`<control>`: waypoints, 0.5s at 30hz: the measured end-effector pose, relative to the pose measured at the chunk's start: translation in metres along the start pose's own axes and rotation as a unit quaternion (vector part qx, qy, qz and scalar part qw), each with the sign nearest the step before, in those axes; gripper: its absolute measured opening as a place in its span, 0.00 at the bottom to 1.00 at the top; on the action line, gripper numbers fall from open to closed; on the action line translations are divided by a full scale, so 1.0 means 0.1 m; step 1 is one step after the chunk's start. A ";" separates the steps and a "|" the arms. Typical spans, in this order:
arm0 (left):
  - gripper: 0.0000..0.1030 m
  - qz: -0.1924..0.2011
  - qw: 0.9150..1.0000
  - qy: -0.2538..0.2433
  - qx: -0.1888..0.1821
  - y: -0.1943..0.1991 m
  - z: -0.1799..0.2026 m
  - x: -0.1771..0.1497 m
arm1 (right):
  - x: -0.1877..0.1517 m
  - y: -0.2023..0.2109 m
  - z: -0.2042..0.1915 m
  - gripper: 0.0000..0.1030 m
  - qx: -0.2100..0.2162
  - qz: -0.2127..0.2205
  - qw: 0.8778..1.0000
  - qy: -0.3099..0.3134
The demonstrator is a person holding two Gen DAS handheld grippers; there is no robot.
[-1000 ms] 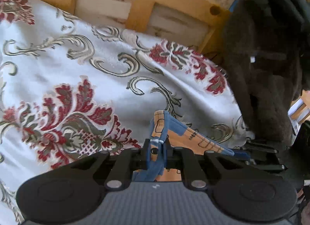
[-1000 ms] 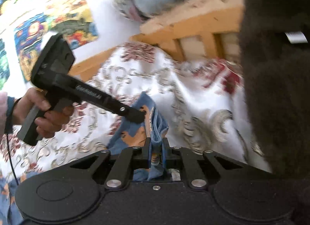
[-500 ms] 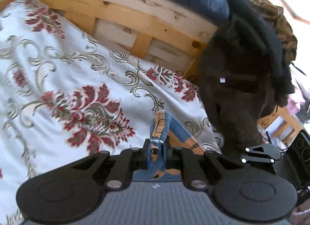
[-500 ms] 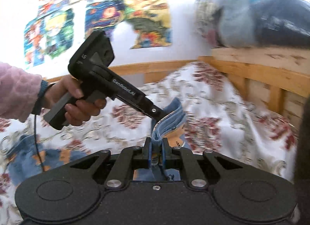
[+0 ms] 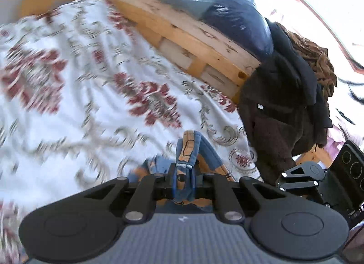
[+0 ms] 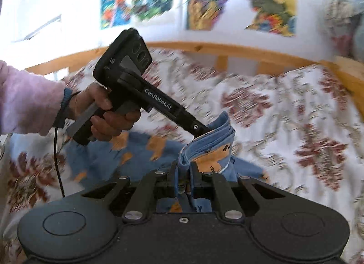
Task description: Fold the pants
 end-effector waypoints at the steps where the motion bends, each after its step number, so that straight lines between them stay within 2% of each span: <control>1: 0.12 0.003 1.000 0.007 0.003 0.05 -0.04 -0.08 | -0.03 -0.04 -0.07 0.09 0.008 -0.008 1.000 0.003; 7: 0.12 -0.002 0.999 0.042 0.021 0.26 -0.29 -0.47 | -0.16 -0.29 -0.36 0.09 0.033 -0.038 0.999 0.022; 15: 0.12 -0.005 0.997 0.061 0.040 0.40 -0.45 -0.68 | -0.21 -0.45 -0.51 0.09 0.044 -0.056 0.997 0.039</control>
Point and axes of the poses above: each gripper's, at about its wrist camera, not at the fingertips, and y roughly against the way its jaws point, z to its right, x to its top, the point moved 10 cm from there along -y, roughly the way its jaws point, and after that the axes turned 1 degree about -y, right-handed, at the moved point
